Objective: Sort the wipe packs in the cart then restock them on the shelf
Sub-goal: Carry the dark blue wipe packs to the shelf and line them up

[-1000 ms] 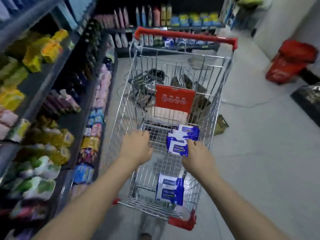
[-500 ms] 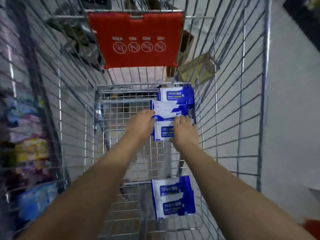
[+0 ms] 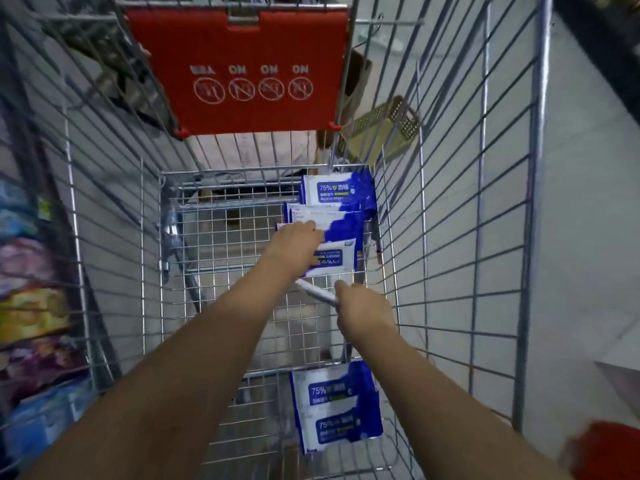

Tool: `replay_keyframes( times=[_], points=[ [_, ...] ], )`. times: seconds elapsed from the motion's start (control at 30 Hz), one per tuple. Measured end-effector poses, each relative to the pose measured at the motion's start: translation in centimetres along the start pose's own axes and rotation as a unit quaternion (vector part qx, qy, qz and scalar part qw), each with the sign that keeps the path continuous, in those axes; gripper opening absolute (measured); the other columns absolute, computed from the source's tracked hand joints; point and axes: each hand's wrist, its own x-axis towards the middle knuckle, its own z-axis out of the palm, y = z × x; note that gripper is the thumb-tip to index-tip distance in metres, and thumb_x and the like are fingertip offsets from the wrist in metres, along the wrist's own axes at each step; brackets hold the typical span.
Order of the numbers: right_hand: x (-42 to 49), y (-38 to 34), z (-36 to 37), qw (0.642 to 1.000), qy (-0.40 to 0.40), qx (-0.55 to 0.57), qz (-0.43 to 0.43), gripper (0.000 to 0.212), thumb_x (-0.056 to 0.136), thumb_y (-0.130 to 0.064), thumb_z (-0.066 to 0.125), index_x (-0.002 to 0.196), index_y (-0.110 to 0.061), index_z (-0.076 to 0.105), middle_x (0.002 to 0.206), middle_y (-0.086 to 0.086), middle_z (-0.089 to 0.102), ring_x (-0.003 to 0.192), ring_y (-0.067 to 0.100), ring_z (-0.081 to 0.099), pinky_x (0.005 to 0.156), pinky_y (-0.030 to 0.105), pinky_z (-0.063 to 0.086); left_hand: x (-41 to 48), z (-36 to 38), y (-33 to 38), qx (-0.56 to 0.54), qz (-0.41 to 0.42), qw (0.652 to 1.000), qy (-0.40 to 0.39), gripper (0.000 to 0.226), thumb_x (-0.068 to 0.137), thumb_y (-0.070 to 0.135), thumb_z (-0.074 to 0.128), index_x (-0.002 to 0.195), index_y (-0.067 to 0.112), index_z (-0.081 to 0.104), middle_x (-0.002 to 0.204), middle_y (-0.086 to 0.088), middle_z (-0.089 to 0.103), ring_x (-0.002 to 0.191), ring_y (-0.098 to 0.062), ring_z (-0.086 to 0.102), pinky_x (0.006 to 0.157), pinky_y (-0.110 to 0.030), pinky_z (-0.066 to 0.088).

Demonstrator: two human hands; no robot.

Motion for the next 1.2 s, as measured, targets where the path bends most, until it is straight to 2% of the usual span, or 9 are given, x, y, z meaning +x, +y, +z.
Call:
replay_keyframes(
  times=[0.1,0.27,0.37,0.5,0.63,0.8,0.97,1.1,1.2],
  points=[
    [-1.9,-0.1,-1.0,0.999,0.002,0.042,0.017,0.028,0.093,-0.009,0.05,0.12,-0.012,0.051,0.115,0.009,0.058,0.1,0.027,0.061,0.074,0.033,0.043,-1.2,-1.5,0.8,-0.079,-0.041,0.996,-0.031,0.027,0.089,0.019,0.062,0.114,0.009,0.056,0.117,-0.011,0.053,0.105,-0.028,0.055,0.079,-0.034,0.041],
    [-5.6,0.9,-5.5,0.984,0.05,0.17,0.005,0.024,0.089,-0.012,0.055,0.112,-0.018,0.061,0.103,0.009,0.067,0.094,0.029,0.062,0.071,0.031,0.044,-7.4,-6.6,0.3,-0.28,-0.135,0.946,0.095,0.019,0.089,0.01,0.056,0.1,0.016,0.042,0.104,-0.012,0.059,0.086,-0.03,0.057,0.068,-0.034,0.044],
    [-8.2,0.7,-10.0,0.966,0.074,0.242,-0.055,0.016,0.085,-0.019,0.064,0.1,-0.016,0.067,0.091,0.009,0.067,0.087,0.028,0.061,0.061,0.026,0.035,-13.3,-10.7,-0.6,-0.442,-0.175,0.86,0.185,0.055,0.084,-0.002,0.061,0.119,0.03,0.034,0.106,-0.007,0.062,0.095,-0.028,0.063,0.085,-0.043,0.052],
    [-13.5,-1.6,-16.2,0.923,0.084,0.345,-0.152,0.035,0.08,-0.025,0.073,0.055,-0.009,0.055,0.05,0.003,0.044,0.047,0.013,0.04,0.048,0.026,0.029,-23.4,-16.9,1.3,-0.548,-0.209,0.737,0.337,0.049,0.083,-0.013,0.059,0.115,0.019,0.041,0.091,0.006,0.059,0.074,0.001,0.06,0.071,-0.013,0.047],
    [-21.6,-5.1,-21.1,0.866,0.056,0.425,-0.258,0.035,0.082,-0.021,0.072,0.053,-0.011,0.056,0.044,-0.004,0.047,0.033,-0.002,0.039,0.038,0.014,0.027,-34.7,-21.8,5.5,-0.546,-0.24,0.652,0.468,0.013,0.089,0.011,0.061,0.093,0.019,0.052,0.084,0.002,0.061,0.074,-0.011,0.057,0.072,-0.027,0.046],
    [-33.7,-10.8,-24.2,0.758,-0.084,0.497,-0.414,0.01,0.075,-0.012,0.078,0.073,-0.011,0.068,0.054,-0.005,0.066,0.048,0.004,0.059,0.046,0.019,0.048,-48.0,-26.2,12.5,-0.574,-0.234,0.512,0.594,0.02,0.088,-0.009,0.053,0.083,0.01,0.05,0.058,0.006,0.069,0.05,-0.004,0.063,0.051,-0.02,0.052],
    [-45.4,-16.1,-24.0,0.698,-0.213,0.454,-0.511,0.018,0.07,0.0,0.079,0.085,-0.004,0.071,0.072,0.006,0.073,0.059,0.015,0.067,0.054,0.025,0.055,-61.5,-26.3,19.0,-0.541,-0.253,0.398,0.696,0.023,0.082,-0.011,0.06,0.097,0.004,0.054,0.091,-0.017,0.066,0.071,-0.024,0.066,0.075,-0.043,0.057],
    [-52.8,-20.2,-21.9,0.666,-0.286,0.384,-0.573,0.016,0.069,0.009,0.076,0.081,0.0,0.071,0.07,0.009,0.073,0.057,0.016,0.068,0.052,0.024,0.053,-71.5,-24.7,24.0,-0.443,-0.305,0.408,0.738,0.066,0.055,-0.015,0.074,0.104,0.022,0.05,0.085,-0.011,0.067,0.064,-0.015,0.066,0.064,-0.033,0.056],
    [-57.2,-23.1,-19.9,0.657,-0.325,0.32,-0.601,0.014,0.069,0.008,0.076,0.08,0.001,0.071,0.072,0.012,0.073,0.058,0.018,0.068,0.053,0.024,0.054,-79.1,-23.0,27.0,-0.364,-0.398,0.443,0.716,0.065,0.051,-0.002,0.084,0.102,0.027,0.057,0.085,-0.006,0.068,0.071,-0.014,0.067,0.07,-0.031,0.057]
  ],
)
